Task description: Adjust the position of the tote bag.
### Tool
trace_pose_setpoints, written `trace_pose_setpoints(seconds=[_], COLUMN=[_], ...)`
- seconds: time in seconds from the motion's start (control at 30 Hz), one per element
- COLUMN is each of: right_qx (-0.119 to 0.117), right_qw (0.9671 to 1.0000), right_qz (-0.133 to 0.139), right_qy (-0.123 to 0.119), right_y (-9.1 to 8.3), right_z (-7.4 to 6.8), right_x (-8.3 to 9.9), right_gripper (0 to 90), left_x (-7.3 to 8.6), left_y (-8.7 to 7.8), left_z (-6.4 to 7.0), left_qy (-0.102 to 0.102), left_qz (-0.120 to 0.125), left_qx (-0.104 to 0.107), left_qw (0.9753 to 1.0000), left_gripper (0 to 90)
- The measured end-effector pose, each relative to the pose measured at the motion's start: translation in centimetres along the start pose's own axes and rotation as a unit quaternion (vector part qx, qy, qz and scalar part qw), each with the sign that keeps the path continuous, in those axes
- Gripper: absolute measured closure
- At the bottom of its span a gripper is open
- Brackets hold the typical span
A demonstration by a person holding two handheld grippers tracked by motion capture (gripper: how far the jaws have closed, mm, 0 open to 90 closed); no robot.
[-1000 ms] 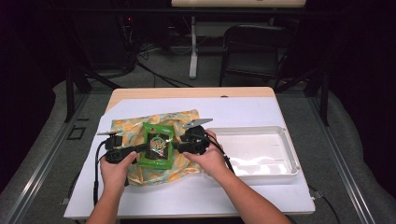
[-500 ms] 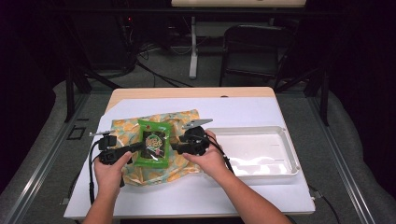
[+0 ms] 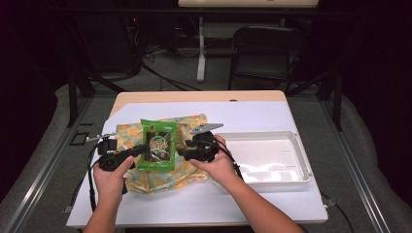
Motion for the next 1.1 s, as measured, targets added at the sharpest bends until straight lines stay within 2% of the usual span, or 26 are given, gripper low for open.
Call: trace_pose_setpoints(seconds=[0.5,0.8,0.97,1.1], right_qx=[-0.018,-0.029,-0.037,-0.043], right_qw=[0.9995,0.9989,0.9979,0.9975], right_qz=[0.025,0.035,0.043,0.045], right_qy=[-0.007,0.014,0.03,0.033], right_y=[-1.1,-1.6,-1.8,-2.1], right_z=[-1.3,-1.2,-1.1,-1.0], right_x=[-1.4,-1.9,-2.2,-2.4], right_gripper=[50.7,50.1,50.0,50.8], left_x=[-1.1,-1.3,-1.3,-1.2], left_y=[-0.5,-0.3,0.0,0.4], left_z=[2.7,4.2,4.7,5.0], left_qy=[0.034,0.054,0.056,0.061], left_qz=[0.016,0.019,0.019,0.016], left_qx=[0.019,0.034,0.042,0.049], left_qw=[0.9991,0.9978,0.9974,0.9968], left_gripper=[72.7,72.6,72.6,72.6])
Point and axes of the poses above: each handheld gripper's, and its own axes: y roughly forward along the jaws, x roughly out of its underside, z roughly to its right, the point moved 6 cm from there along y, roughly forward along the jaws, and after that the axes turned 15 degrees about z, right-handed, at the moved point
